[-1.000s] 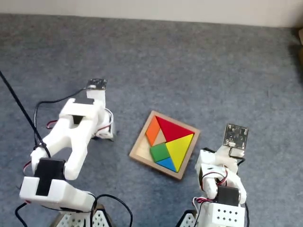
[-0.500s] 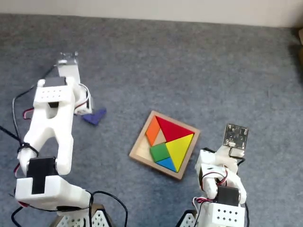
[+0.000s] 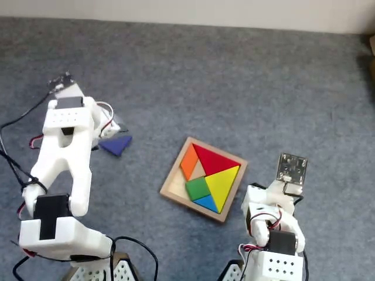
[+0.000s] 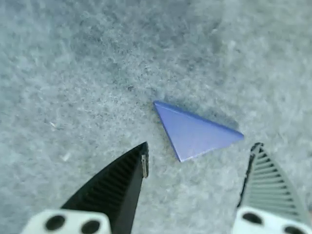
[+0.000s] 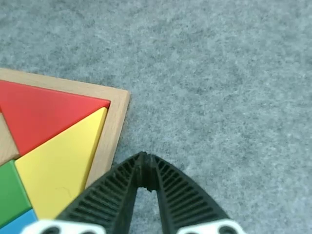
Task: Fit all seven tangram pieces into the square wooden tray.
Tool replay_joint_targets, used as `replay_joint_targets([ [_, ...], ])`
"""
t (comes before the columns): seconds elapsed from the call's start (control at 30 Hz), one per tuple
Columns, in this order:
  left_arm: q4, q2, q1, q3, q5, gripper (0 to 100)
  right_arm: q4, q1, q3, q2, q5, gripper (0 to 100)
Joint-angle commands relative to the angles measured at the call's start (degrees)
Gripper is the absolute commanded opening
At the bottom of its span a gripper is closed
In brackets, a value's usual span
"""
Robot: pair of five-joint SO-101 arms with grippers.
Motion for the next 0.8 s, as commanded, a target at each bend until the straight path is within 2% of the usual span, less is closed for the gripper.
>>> replay_joint_targets([
  [0.0,-3.87,3.65,0.92,0.31,5.54,32,0.31,0.75,5.67,-0.22,-0.09,0.4],
  [0.2,-3.43,17.45,0.66,-9.19,7.56,32,0.31,0.75,5.67,-0.22,-0.09,0.4],
  [0.5,9.58,30.29,5.23,-26.33,-0.70,31,0.31,0.75,5.67,-0.22,-0.09,0.4],
  [0.6,10.55,32.48,5.85,-30.64,-4.75,23,0.31,0.75,5.67,-0.22,-0.09,0.4],
  [0.77,10.37,35.21,7.60,-37.14,-18.29,4,0.31,0.75,5.67,-0.22,-0.09,0.4],
])
